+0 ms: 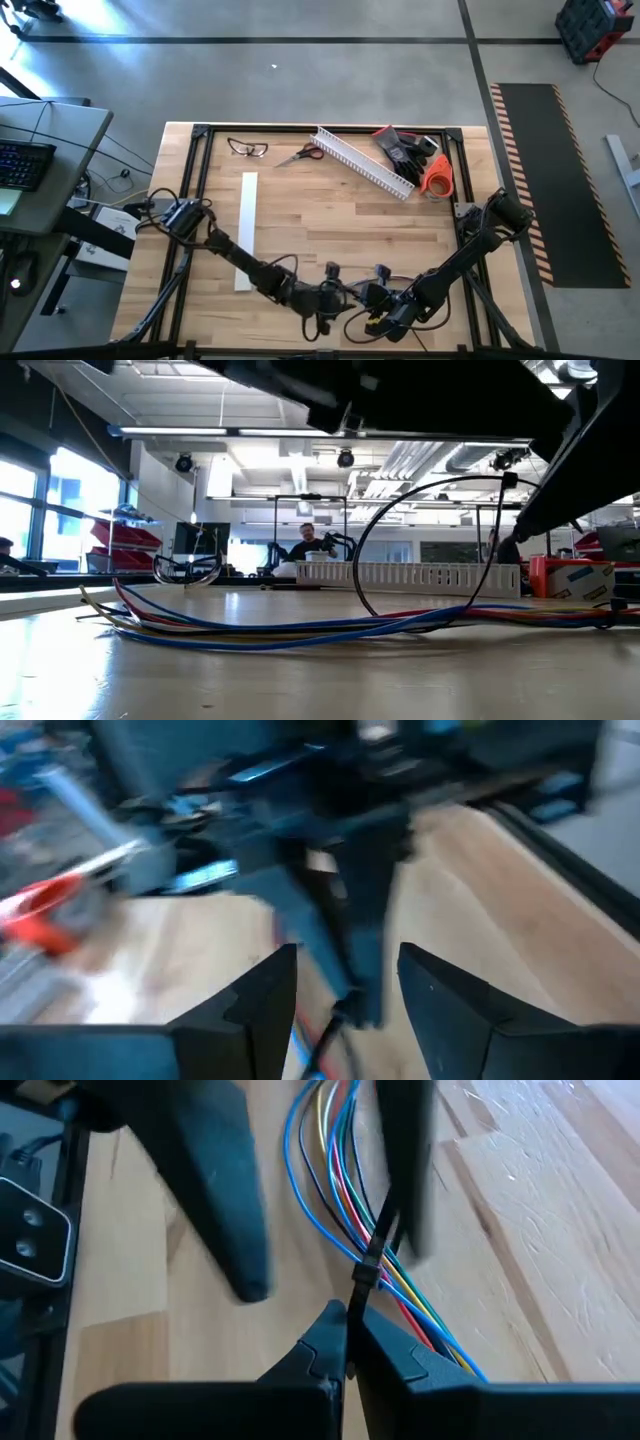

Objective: Ziptie cables
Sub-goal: Wrap the black zip tie on the cable wires

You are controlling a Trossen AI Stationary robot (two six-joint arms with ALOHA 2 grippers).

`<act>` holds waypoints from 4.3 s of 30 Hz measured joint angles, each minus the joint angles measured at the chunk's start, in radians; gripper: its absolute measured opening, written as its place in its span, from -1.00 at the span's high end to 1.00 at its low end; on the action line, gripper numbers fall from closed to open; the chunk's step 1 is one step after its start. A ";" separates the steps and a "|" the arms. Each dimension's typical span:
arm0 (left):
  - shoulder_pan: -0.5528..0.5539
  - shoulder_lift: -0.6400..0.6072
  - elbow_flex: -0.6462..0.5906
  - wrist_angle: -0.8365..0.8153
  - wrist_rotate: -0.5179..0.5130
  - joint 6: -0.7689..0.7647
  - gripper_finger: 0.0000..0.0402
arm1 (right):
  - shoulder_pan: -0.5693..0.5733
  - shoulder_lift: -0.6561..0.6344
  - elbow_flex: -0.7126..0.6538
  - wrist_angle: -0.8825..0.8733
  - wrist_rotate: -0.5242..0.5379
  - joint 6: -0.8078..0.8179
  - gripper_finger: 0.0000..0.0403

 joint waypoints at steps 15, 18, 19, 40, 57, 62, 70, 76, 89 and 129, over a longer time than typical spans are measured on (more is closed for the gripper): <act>0.094 0.000 0.000 -0.080 0.289 0.028 0.58 | 0.001 0.000 0.000 0.007 -0.007 -0.015 1.00; 0.094 0.000 0.000 -0.088 0.294 0.028 0.67 | 0.001 0.000 0.000 0.004 -0.007 -0.014 1.00; 0.094 0.000 0.000 -0.088 0.298 0.028 0.70 | 0.001 0.000 0.000 0.005 -0.007 -0.014 1.00; 0.094 -0.050 0.000 -0.239 0.291 0.026 0.48 | 0.004 0.000 0.000 0.004 -0.010 -0.032 1.00; 0.098 -0.045 0.000 -0.224 0.290 0.002 0.69 | 0.005 0.000 0.000 0.005 -0.011 -0.033 1.00; 0.100 -0.045 -0.001 -0.224 0.290 0.001 0.73 | 0.005 0.000 0.000 0.007 -0.011 -0.033 1.00; 0.100 -0.045 -0.001 -0.208 0.290 0.009 0.65 | 0.005 0.000 0.000 0.007 -0.013 -0.033 1.00; 0.100 -0.045 -0.001 -0.201 0.290 0.011 0.67 | 0.005 0.000 0.000 0.007 -0.013 -0.033 1.00; 0.099 -0.044 -0.001 -0.203 0.274 0.004 0.87 | 0.004 0.000 0.000 0.006 -0.012 -0.033 1.00; 0.100 -0.044 -0.001 -0.203 0.272 -0.001 1.00 | 0.048 0.059 0.124 -0.219 0.119 -0.260 0.44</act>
